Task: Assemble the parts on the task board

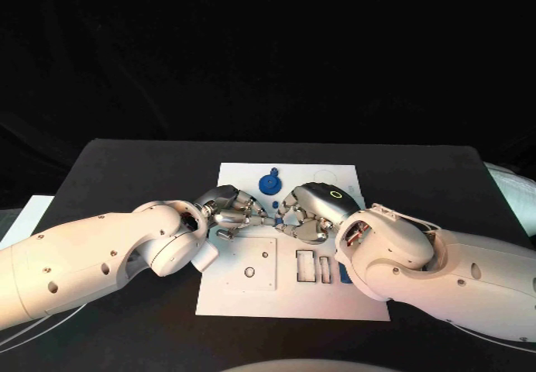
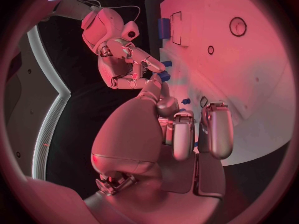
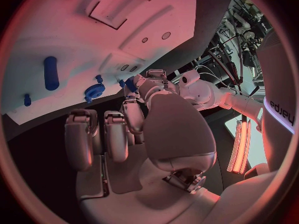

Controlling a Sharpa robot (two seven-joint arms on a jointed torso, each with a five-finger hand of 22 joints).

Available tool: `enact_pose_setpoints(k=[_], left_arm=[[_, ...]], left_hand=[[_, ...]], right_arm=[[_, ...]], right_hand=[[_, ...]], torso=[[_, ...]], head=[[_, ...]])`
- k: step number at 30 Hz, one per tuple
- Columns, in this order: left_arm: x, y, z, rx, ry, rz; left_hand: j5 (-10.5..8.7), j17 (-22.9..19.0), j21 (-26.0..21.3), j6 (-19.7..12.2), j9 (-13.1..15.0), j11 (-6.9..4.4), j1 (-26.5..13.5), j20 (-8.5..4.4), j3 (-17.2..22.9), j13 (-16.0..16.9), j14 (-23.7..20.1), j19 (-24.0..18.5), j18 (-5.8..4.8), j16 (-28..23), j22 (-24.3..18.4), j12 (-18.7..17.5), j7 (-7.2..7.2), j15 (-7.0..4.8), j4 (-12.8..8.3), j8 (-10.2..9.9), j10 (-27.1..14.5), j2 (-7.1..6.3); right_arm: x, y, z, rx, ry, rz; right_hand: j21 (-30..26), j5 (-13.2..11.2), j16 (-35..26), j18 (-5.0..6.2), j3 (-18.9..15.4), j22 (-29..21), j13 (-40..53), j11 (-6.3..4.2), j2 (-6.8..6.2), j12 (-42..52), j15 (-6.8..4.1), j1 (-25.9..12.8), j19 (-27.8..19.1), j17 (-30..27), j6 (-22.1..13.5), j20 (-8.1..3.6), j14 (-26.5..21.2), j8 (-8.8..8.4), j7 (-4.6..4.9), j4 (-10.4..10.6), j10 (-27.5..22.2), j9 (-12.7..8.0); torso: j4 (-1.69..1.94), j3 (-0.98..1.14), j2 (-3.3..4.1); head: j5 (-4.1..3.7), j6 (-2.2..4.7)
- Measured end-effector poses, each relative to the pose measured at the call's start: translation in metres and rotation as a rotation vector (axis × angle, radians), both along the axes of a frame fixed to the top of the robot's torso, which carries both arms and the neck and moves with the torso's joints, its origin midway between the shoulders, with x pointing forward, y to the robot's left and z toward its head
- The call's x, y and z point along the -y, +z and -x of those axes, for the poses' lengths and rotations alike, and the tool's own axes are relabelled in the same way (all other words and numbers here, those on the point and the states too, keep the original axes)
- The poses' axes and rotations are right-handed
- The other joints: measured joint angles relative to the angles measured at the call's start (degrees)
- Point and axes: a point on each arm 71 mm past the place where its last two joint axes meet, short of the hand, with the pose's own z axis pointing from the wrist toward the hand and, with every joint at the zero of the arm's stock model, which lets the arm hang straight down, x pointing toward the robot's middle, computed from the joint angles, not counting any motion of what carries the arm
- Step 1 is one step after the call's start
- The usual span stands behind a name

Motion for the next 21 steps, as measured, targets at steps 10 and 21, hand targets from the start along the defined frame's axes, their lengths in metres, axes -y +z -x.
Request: enact_pose_setpoints(k=[10,21], left_arm=[[-0.0019,-0.0005,-0.0010,0.002,0.003,-0.007],[-0.0043,-0.0010,-0.0025,0.007,0.010,-0.017]], left_hand=[[-0.18,0.0,0.0,0.0,-0.1,0.01,0.1,0.00,0.5,0.0,0.0,0.0,0.00,0.0,0.0,0.0,0.01,0.00,-0.1,-0.2,0.0,0.07],[0.11,0.0,0.0,-0.2,-0.2,0.11,0.1,0.00,0.9,0.1,0.0,0.0,0.00,0.0,0.0,0.0,0.21,0.00,-0.1,-0.2,-0.1,0.15]], right_arm=[[-0.0005,0.0013,0.0018,0.003,0.002,0.000],[-0.0044,0.0055,0.0081,0.014,0.019,-0.005]], right_hand=[[0.0,0.0,0.0,0.00,0.0,0.0,0.0,0.00,-0.08,0.0,-0.15,-0.1,0.0,0.0,0.1,0.00,0.2,0.22,-0.14,0.0,0.0,0.2],[0.0,0.2,0.0,0.00,0.0,0.0,0.0,0.00,-0.30,0.0,-0.20,-0.3,0.0,0.0,0.3,0.00,0.2,0.22,-0.28,0.0,0.0,0.2]], torso=[[0.00,0.02,0.02],[-0.03,0.03,0.03]], head=[[0.02,-0.10],[0.13,-0.23]])
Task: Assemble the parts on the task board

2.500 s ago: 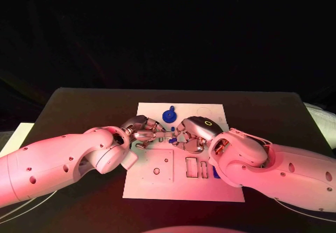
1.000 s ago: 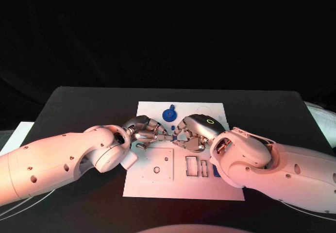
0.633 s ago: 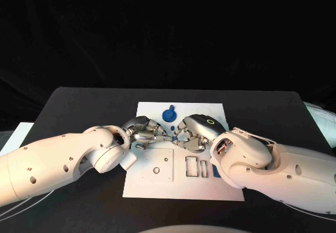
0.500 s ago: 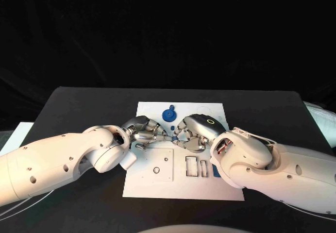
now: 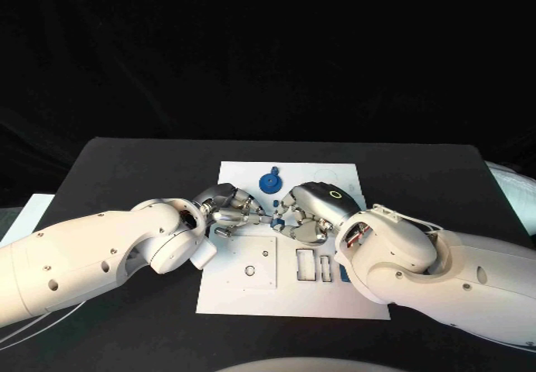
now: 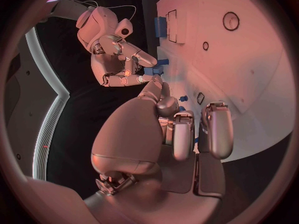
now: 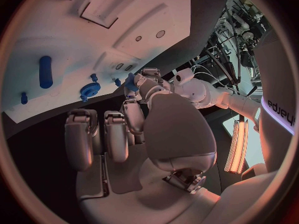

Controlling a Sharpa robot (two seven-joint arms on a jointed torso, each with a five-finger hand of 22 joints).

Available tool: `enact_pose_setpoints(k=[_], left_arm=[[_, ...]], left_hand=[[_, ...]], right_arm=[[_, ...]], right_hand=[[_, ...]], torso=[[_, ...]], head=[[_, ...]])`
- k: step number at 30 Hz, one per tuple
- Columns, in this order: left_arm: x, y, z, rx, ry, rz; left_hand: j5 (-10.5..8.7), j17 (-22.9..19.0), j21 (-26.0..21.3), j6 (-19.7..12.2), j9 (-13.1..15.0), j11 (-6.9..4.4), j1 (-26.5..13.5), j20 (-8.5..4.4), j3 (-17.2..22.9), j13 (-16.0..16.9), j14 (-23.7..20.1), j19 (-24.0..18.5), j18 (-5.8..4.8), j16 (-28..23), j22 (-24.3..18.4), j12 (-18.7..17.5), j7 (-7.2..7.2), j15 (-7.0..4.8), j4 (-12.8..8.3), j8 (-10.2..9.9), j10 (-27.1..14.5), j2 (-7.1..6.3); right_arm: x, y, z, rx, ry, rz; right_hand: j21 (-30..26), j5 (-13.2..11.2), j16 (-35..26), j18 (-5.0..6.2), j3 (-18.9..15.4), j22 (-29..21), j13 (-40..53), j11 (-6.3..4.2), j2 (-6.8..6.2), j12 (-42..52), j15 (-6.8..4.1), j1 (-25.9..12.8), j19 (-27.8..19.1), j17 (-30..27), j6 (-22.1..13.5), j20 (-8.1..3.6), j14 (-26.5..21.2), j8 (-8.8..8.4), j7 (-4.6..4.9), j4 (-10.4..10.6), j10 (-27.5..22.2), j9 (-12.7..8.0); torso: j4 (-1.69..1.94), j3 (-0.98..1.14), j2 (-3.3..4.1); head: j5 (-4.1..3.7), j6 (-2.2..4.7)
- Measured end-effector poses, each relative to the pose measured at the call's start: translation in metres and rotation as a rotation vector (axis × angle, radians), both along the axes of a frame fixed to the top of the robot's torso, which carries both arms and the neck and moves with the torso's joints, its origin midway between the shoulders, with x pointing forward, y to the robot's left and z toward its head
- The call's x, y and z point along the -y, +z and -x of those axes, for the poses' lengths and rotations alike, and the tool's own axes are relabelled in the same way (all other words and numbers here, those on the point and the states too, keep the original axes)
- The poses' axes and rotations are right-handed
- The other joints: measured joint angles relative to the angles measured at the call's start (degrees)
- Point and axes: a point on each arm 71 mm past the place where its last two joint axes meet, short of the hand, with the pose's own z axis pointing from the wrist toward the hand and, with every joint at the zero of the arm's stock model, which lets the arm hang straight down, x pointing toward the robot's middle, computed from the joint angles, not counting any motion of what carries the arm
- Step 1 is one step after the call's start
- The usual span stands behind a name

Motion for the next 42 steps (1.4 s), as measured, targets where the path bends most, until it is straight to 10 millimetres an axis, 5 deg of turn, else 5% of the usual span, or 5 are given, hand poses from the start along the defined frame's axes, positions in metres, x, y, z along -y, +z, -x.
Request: enact_pose_setpoints(k=[21,42], left_arm=[[-0.001,0.000,-0.001,0.006,0.006,-0.006],[-0.029,-0.001,-0.006,0.024,0.087,-0.016]], left_hand=[[-0.05,0.0,0.0,-0.1,-0.1,0.11,0.0,0.00,0.3,0.1,0.0,0.0,0.00,0.0,0.0,0.0,0.11,0.00,0.0,0.0,-0.1,-0.03],[-0.12,0.0,0.0,0.3,-0.3,0.16,0.3,0.00,1.0,-0.2,0.0,0.0,0.00,0.0,0.0,0.2,0.11,0.01,-0.1,-0.3,0.0,-0.33]], right_arm=[[0.001,0.003,-0.002,0.029,-0.002,0.012],[-0.008,-0.009,-0.027,0.039,-0.037,0.057]], right_hand=[[0.0,-0.1,0.0,0.00,-0.1,0.0,0.1,0.00,0.24,0.0,0.01,0.3,0.0,0.0,0.0,0.00,0.0,-0.10,-0.15,-0.1,0.0,-0.1],[0.0,0.1,0.0,0.00,-0.6,0.0,0.1,0.00,0.23,0.0,0.01,0.2,0.0,0.0,0.2,0.00,0.0,0.25,0.03,0.2,0.0,0.1]], torso=[[0.06,-0.07,-0.02],[0.08,-0.16,-0.05]], head=[[0.00,-0.19],[-0.12,0.04]])
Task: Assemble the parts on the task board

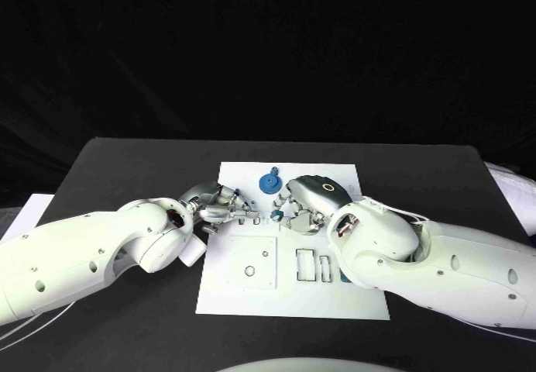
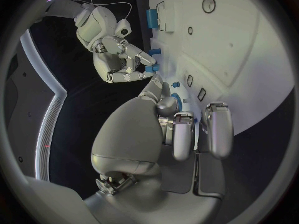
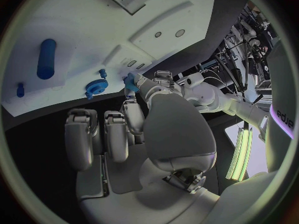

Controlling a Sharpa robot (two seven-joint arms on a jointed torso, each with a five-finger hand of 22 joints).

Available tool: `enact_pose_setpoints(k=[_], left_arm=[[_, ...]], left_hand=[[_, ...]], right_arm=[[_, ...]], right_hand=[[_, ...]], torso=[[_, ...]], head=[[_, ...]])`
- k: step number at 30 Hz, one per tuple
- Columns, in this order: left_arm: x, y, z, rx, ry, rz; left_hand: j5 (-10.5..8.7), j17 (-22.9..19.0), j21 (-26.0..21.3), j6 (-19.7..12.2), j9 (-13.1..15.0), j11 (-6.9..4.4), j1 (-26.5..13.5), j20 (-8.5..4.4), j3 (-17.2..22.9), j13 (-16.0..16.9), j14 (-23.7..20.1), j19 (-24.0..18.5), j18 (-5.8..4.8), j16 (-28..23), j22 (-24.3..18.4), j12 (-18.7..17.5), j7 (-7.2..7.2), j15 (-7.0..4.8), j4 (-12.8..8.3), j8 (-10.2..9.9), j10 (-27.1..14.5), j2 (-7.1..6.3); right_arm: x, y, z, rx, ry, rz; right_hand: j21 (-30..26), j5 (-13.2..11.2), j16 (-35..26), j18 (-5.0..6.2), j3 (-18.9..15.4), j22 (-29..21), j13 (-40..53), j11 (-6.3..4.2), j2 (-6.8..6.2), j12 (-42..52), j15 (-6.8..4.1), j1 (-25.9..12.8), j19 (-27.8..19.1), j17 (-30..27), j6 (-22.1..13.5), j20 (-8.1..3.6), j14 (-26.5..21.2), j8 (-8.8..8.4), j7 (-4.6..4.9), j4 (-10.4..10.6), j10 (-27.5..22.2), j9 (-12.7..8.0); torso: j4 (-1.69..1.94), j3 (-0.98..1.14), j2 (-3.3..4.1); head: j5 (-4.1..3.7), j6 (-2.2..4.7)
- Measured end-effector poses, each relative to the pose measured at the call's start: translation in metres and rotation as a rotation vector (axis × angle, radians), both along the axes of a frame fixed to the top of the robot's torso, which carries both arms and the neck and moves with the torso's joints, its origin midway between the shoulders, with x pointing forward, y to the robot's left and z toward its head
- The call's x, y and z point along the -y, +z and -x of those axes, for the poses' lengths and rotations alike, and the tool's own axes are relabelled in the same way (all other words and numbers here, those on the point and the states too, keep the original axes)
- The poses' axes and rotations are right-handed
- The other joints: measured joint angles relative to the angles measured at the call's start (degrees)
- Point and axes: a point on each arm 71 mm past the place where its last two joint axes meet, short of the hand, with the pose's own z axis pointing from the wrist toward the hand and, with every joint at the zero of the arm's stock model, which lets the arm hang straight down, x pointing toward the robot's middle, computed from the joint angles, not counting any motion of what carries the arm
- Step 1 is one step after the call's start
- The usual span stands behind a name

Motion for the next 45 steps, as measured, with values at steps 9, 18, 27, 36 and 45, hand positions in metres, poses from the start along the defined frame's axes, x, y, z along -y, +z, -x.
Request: enact_pose_setpoints(k=[9,18,27,36,45], left_arm=[[-0.010,0.002,0.000,0.003,0.039,0.034],[-0.015,0.005,0.002,0.005,0.061,0.079],[-0.016,0.006,0.003,0.007,0.067,0.108],[-0.016,0.007,0.003,0.009,0.069,0.119],[-0.015,0.007,0.003,0.010,0.068,0.124]], left_hand=[[-0.05,0.0,0.0,0.0,0.0,0.01,-0.3,0.00,0.3,-0.2,0.0,0.0,-0.01,0.0,0.0,-0.3,0.01,0.00,0.0,-0.2,0.0,-0.31],[-0.16,0.0,-0.2,0.0,-0.2,0.02,-0.5,0.00,0.5,-0.6,0.0,0.0,0.00,0.0,0.0,-0.3,0.02,0.00,0.1,-0.2,0.0,-0.45],[-0.19,0.0,-0.2,0.1,-0.2,0.04,-0.5,0.00,0.5,-0.6,0.0,0.0,0.00,0.0,0.0,-0.6,0.10,0.00,0.1,-0.2,0.0,-0.45],[-0.21,0.0,-0.4,0.1,-0.2,0.12,-0.5,0.00,0.8,-0.7,0.0,0.0,0.00,0.0,0.0,-0.6,0.11,0.00,0.1,-0.2,0.1,-0.53],[0.03,0.0,-0.4,0.1,-0.2,0.13,-0.7,0.00,0.8,-0.6,0.0,0.0,0.00,0.0,0.0,-0.6,0.12,0.00,0.1,-0.2,0.1,-0.67]], right_arm=[[-0.020,-0.015,-0.011,-0.029,-0.014,0.069],[-0.030,-0.020,-0.016,-0.049,-0.028,0.136],[-0.032,-0.021,-0.018,-0.031,-0.041,0.164],[-0.034,-0.021,-0.018,-0.021,-0.045,0.184],[-0.036,-0.021,-0.019,-0.020,-0.049,0.200]], right_hand=[[0.0,0.0,0.0,0.00,-0.2,0.0,0.0,0.00,-0.46,-0.3,0.00,-0.5,0.0,0.0,0.1,0.00,0.0,0.14,-0.10,0.1,0.0,0.1],[0.0,0.3,0.0,0.00,-0.2,0.0,0.0,-0.01,-0.15,-0.5,0.00,-1.1,0.0,0.0,0.1,0.00,0.0,0.13,-0.26,0.4,0.0,0.1],[0.0,1.4,0.0,0.01,-0.2,0.0,0.0,-0.22,-0.37,-0.5,0.00,-1.3,0.0,0.0,0.1,0.00,0.0,0.11,-0.27,0.4,-0.2,0.2],[0.0,1.8,0.0,0.00,-0.1,0.0,-0.1,-0.22,-0.36,-0.5,0.00,-1.6,0.0,0.0,0.0,0.00,0.0,0.38,-0.37,0.7,-0.2,0.3],[0.0,2.3,0.0,0.01,-0.9,0.0,-0.1,-0.58,-0.67,-0.8,-0.01,-3.9,0.0,0.0,0.2,0.00,0.0,0.45,-0.67,1.8,0.2,0.5]], torso=[[0.09,-0.03,0.07],[0.08,-0.01,0.09],[-0.01,0.09,0.05],[-0.08,0.16,0.04],[-0.08,0.16,0.04]], head=[[-0.07,0.05],[0.09,-0.23],[0.23,-0.38],[0.34,-0.44],[0.30,-0.47]])
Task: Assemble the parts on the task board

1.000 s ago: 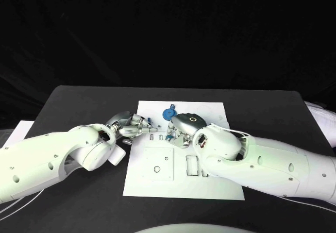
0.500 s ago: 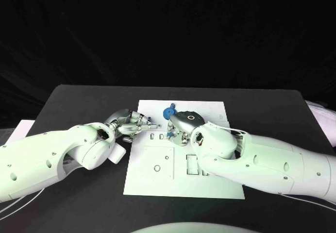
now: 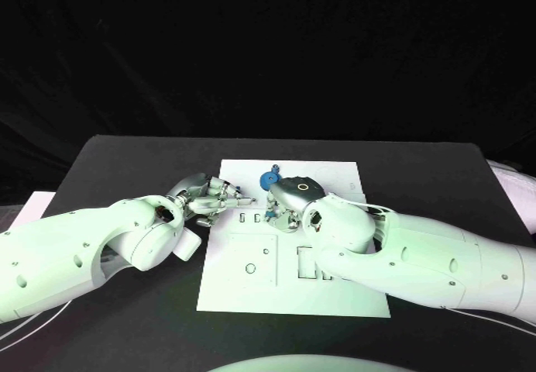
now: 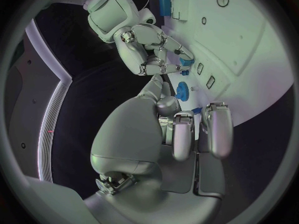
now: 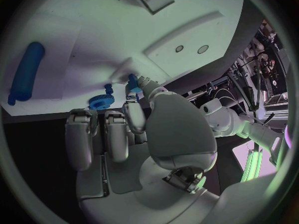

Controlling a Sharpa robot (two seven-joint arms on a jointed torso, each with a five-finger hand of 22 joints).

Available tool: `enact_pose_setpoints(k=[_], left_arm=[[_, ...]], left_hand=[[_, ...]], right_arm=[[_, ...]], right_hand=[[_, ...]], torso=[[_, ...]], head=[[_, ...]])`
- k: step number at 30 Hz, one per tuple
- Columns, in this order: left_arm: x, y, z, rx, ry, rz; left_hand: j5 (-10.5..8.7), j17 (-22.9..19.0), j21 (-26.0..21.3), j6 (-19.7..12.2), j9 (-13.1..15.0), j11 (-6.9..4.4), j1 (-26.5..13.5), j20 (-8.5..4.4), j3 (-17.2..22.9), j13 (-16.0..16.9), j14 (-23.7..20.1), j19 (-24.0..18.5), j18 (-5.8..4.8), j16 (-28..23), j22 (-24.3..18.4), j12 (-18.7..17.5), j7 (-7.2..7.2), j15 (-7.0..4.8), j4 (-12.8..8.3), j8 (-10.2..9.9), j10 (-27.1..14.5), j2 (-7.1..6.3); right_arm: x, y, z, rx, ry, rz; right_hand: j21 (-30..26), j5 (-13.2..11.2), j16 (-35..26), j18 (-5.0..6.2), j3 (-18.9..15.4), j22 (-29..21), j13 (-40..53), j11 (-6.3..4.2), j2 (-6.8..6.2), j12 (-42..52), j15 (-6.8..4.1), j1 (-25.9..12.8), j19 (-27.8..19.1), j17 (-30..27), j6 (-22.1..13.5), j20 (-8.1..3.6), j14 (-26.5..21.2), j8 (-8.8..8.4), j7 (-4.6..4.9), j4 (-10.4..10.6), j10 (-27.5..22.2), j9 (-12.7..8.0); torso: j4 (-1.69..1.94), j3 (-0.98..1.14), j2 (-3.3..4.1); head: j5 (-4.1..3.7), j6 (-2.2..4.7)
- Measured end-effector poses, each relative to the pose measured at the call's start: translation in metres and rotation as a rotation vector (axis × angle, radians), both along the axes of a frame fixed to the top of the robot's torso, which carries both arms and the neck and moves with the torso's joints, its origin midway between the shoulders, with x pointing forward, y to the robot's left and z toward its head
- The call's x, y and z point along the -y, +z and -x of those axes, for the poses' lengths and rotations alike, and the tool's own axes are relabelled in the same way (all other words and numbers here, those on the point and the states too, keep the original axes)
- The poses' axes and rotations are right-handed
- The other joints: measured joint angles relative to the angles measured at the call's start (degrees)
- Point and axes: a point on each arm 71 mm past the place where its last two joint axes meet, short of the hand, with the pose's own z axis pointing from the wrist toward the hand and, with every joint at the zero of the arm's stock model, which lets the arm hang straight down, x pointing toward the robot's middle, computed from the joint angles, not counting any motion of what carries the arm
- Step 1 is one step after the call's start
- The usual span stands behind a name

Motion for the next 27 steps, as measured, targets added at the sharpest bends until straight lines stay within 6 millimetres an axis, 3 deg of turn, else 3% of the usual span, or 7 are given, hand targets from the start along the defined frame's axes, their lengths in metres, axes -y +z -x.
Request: enact_pose_setpoints(k=[6,21,27], left_arm=[[0.0001,0.0001,0.0000,0.000,0.000,0.001],[-0.0001,-0.0001,-0.0001,-0.001,-0.001,0.002],[-0.0001,-0.0002,-0.0002,-0.002,-0.001,0.002]], left_hand=[[0.00,0.0,0.0,-0.1,0.0,0.01,0.0,0.00,0.0,0.0,0.0,0.0,0.00,0.0,0.0,0.0,0.09,0.00,0.0,0.0,0.0,0.00],[0.00,0.0,0.0,-0.1,-0.1,0.09,-0.4,0.00,0.2,0.0,0.0,0.0,0.00,0.0,0.0,0.0,0.10,0.00,0.2,-0.3,-0.1,-0.38],[0.00,0.0,0.0,-0.1,-0.1,0.10,-0.4,0.00,0.2,0.0,0.0,0.0,0.00,0.0,0.0,0.0,0.10,0.00,0.2,-0.3,-0.1,-0.41]], right_arm=[[0.0000,-0.0014,-0.0001,-0.003,-0.002,0.009],[0.0000,-0.0026,-0.0001,-0.005,-0.002,0.015],[0.0000,-0.0027,-0.0001,-0.005,-0.002,0.015]], right_hand=[[0.0,0.1,-0.4,0.00,-0.7,0.0,0.0,-0.16,-1.16,-0.9,0.00,-1.8,0.0,0.0,0.3,0.00,0.0,0.25,-0.35,1.0,0.2,0.3],[-0.5,-0.3,-0.9,0.00,-2.0,0.0,0.0,0.38,-2.42,-2.4,0.00,-3.4,0.0,0.0,-0.3,0.00,0.0,0.19,0.31,2.3,-0.4,0.1],[-0.9,-0.6,-1.1,0.00,-2.7,0.0,0.0,0.38,-3.01,-2.6,0.00,-5.1,0.0,0.0,-0.3,0.00,0.0,0.19,0.31,4.2,-0.4,0.1]], torso=[[0.03,-0.01,-0.01],[0.00,-0.02,-0.01],[0.00,-0.01,-0.01]], head=[[-0.03,-0.03],[-0.10,-0.10],[-0.11,-0.11]])
